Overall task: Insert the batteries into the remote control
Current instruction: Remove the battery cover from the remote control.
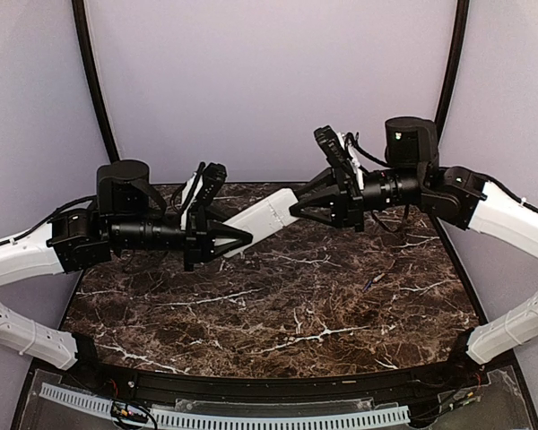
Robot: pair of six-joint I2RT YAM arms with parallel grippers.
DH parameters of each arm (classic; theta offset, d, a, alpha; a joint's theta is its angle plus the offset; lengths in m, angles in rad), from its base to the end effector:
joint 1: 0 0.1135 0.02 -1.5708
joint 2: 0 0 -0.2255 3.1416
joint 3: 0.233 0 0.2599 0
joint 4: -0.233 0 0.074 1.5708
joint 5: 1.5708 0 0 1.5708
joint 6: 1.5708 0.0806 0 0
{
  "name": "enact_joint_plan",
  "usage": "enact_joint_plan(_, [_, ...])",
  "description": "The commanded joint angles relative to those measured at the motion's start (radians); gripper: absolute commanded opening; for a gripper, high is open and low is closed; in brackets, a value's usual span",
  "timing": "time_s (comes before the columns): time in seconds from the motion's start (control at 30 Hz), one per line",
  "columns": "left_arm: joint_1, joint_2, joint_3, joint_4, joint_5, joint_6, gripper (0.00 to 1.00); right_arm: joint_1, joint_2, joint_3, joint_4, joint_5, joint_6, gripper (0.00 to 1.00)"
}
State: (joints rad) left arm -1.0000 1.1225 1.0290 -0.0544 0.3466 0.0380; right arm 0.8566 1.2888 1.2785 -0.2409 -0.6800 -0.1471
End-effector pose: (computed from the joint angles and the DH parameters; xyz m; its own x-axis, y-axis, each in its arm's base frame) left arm 0.1541 -0.2906 0.3308 -0.0426 0.1325 -0.9903 0.9753 0.2206 -0.0124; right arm 0.1864 0.2925 0.3535 -0.0165 -0.1930 -0.9811 -0.9997 0.0211 0.0126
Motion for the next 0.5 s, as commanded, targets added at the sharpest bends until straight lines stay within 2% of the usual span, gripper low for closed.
enact_joint_plan(0.0, [-0.013, -0.038, -0.016, 0.017, 0.025, 0.007, 0.00, -0.030, -0.027, 0.015, 0.012, 0.054, 0.029, 0.30])
enact_joint_plan(0.1, [-0.013, -0.031, -0.016, 0.030, 0.004, -0.014, 0.00, -0.030, -0.034, 0.023, 0.007, 0.043, 0.044, 0.44])
enact_joint_plan(0.17, [-0.013, -0.027, -0.014, 0.035, -0.001, -0.030, 0.00, -0.030, -0.042, 0.027, -0.002, 0.045, 0.045, 0.48])
enact_joint_plan(0.37, [-0.011, -0.025, -0.011, 0.037, -0.018, -0.072, 0.00, -0.037, -0.059, 0.040, -0.055, 0.049, 0.056, 0.49])
enact_joint_plan(0.47, [-0.013, -0.025, -0.016, 0.032, -0.022, -0.046, 0.00, -0.037, -0.057, 0.038, -0.070, 0.004, 0.065, 0.46])
